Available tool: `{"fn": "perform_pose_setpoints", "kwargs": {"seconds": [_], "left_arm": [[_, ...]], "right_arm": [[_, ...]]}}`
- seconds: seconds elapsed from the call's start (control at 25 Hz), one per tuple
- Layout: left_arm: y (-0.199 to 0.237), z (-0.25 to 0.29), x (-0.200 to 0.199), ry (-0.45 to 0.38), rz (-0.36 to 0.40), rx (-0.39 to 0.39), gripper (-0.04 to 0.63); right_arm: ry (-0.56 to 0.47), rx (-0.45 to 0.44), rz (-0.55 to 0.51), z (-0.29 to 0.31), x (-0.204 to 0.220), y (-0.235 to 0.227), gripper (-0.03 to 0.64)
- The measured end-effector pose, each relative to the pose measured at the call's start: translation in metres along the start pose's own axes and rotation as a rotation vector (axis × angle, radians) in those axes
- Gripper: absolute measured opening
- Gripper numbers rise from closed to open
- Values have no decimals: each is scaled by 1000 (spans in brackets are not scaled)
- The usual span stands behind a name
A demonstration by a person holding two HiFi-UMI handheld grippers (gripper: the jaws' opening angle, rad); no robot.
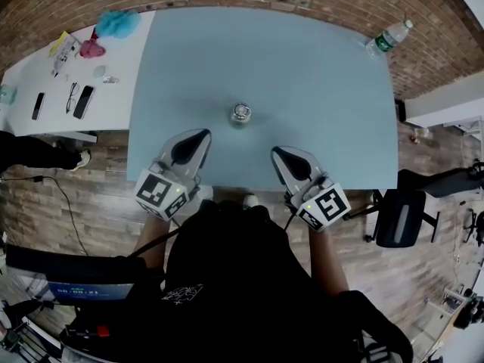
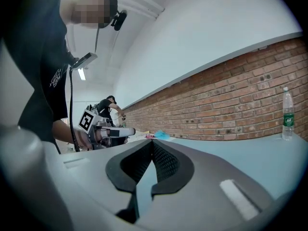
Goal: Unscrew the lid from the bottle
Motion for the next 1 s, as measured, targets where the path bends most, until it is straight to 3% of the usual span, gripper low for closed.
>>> {"fn": "perform_pose_setpoints", "kwargs": {"seconds": [0.6,1.0], "left_arm": [[28,-4,22,80,39,201,0],[31,17,31,95,49,252,0]], "right_arm": [[20,181,-10,49,8,34,2],[59,239,24,50,22,35,2]]}}
Point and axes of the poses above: the fingertips, and each gripper's own axes: z forward along the fingers, y to its left, x out of its underside, the point moved 3 cm from there along -z, backward along the fingers, and after that the axes turned 3 degrees about -z, right-handed, at the moved point
